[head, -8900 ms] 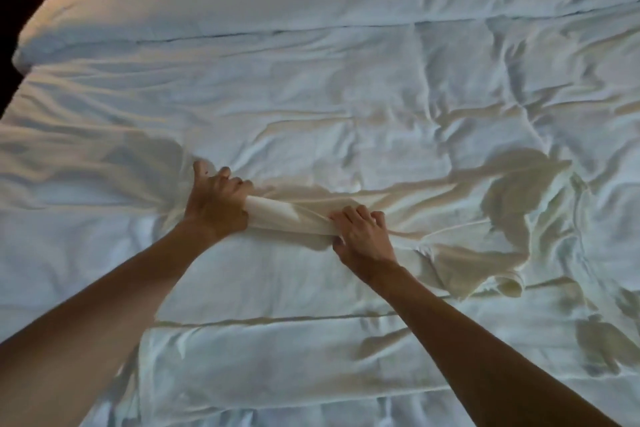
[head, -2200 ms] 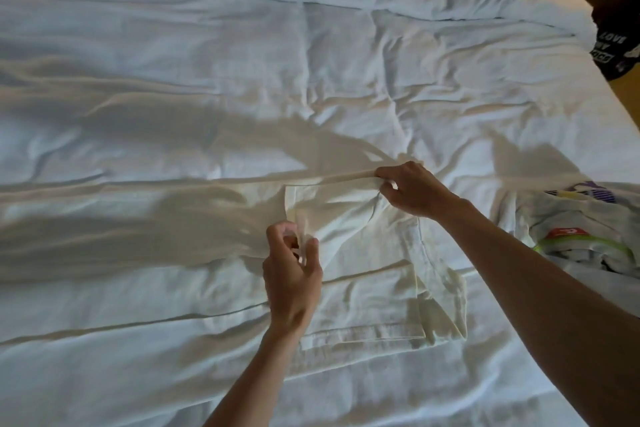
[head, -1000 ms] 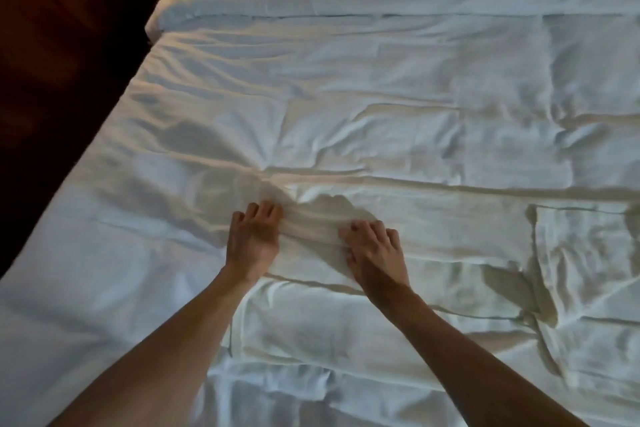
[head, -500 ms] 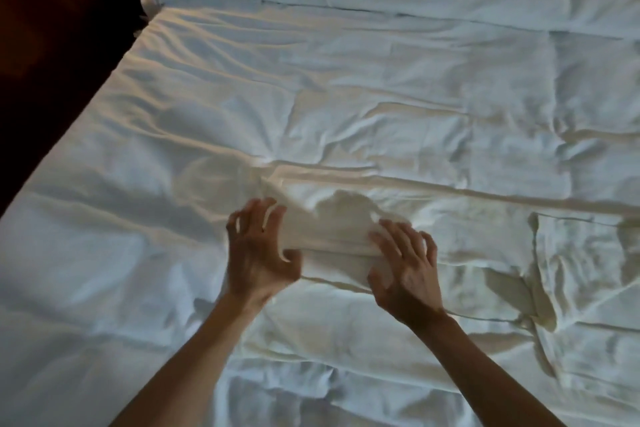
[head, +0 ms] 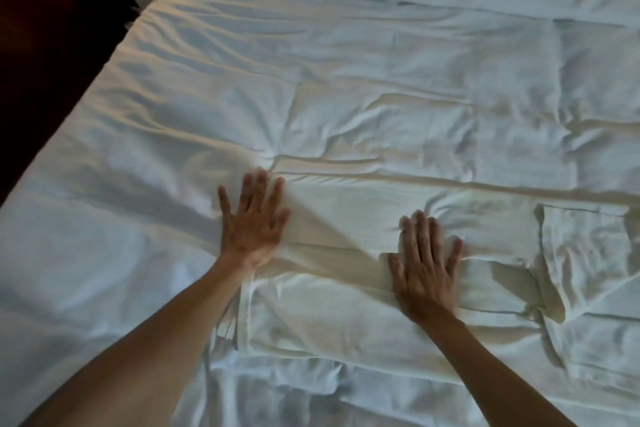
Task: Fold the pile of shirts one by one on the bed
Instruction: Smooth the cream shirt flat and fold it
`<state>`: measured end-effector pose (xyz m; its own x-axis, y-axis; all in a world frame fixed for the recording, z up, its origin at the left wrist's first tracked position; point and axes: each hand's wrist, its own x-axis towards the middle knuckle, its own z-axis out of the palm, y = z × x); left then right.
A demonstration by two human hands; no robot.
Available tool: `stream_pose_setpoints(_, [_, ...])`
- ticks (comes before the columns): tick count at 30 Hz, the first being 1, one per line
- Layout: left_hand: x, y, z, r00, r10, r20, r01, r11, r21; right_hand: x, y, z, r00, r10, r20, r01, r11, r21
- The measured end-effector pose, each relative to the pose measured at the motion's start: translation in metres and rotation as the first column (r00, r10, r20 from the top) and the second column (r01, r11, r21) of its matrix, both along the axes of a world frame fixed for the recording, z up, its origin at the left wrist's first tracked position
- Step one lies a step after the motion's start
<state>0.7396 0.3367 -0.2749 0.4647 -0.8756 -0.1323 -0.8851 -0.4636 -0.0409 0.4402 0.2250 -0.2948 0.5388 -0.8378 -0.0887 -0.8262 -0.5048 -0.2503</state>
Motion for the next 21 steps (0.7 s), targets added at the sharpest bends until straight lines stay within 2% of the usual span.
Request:
stream_pose_setpoints(1, [0.004, -0.001, 0.005, 1.0, 0.027, -0.009, -0.027, 1.0, -0.01, 0.003, 0.005, 0.004, 0.999, -0.027, 0.042, 0.027, 1.0, 0.011])
stream_pose_setpoints(3, [0.002, -0.013, 0.014, 0.996, -0.024, -0.08, 0.016, 0.995, -0.1, 0.017, 0.029, 0.018, 0.982, -0.012, 0.188, 0.009, 1.0, 0.02])
stream_pose_setpoints(5, [0.005, -0.028, 0.021, 0.988, -0.101, -0.117, 0.076, 0.977, -0.197, 0.04, 0.076, 0.039, 0.922, 0.188, 0.338, -0.196, 0.98, -0.011])
stream_pose_setpoints(6, [0.007, -0.034, 0.025, 0.986, -0.121, -0.119, 0.096, 0.977, -0.192, 0.052, 0.102, 0.047, 0.864, 0.313, 0.394, -0.33, 0.944, -0.024])
stream_pose_setpoints(8, [0.011, -0.048, 0.034, 0.98, -0.115, -0.164, 0.105, 0.992, -0.069, 0.075, 0.146, 0.054, 0.778, 0.493, 0.389, -0.529, 0.849, -0.017])
stream_pose_setpoints(10, [0.016, -0.062, 0.044, 0.981, -0.071, -0.181, 0.083, 0.995, 0.062, 0.094, 0.167, 0.051, 0.797, 0.522, 0.303, -0.558, 0.829, 0.038])
stream_pose_setpoints(12, [0.019, -0.074, 0.056, 0.99, -0.059, -0.131, 0.074, 0.991, 0.108, 0.107, 0.17, 0.045, 0.845, 0.434, 0.312, -0.481, 0.872, 0.089])
stream_pose_setpoints(14, [0.019, -0.082, 0.074, 0.989, -0.025, -0.147, 0.038, 0.996, 0.085, 0.111, 0.165, 0.045, 0.838, 0.301, 0.456, -0.406, 0.901, 0.151])
stream_pose_setpoints(15, [0.018, -0.085, 0.083, 0.975, 0.035, -0.219, -0.023, 0.998, 0.059, 0.109, 0.161, 0.049, 0.817, 0.195, 0.543, -0.356, 0.911, 0.207])
stream_pose_setpoints(17, [0.011, -0.091, 0.103, 0.882, 0.186, -0.432, -0.183, 0.982, 0.048, 0.094, 0.147, 0.066, 0.746, -0.081, 0.661, -0.229, 0.901, 0.369])
stream_pose_setpoints(19, [-0.008, -0.102, 0.123, 0.812, 0.19, -0.553, -0.228, 0.974, 0.0, 0.065, 0.133, 0.084, 0.629, -0.334, 0.702, -0.11, 0.856, 0.505])
stream_pose_setpoints(21, [-0.039, -0.121, 0.133, 0.75, 0.157, -0.642, -0.243, 0.969, -0.047, 0.027, 0.121, 0.094, 0.51, -0.518, 0.686, 0.039, 0.811, 0.583])
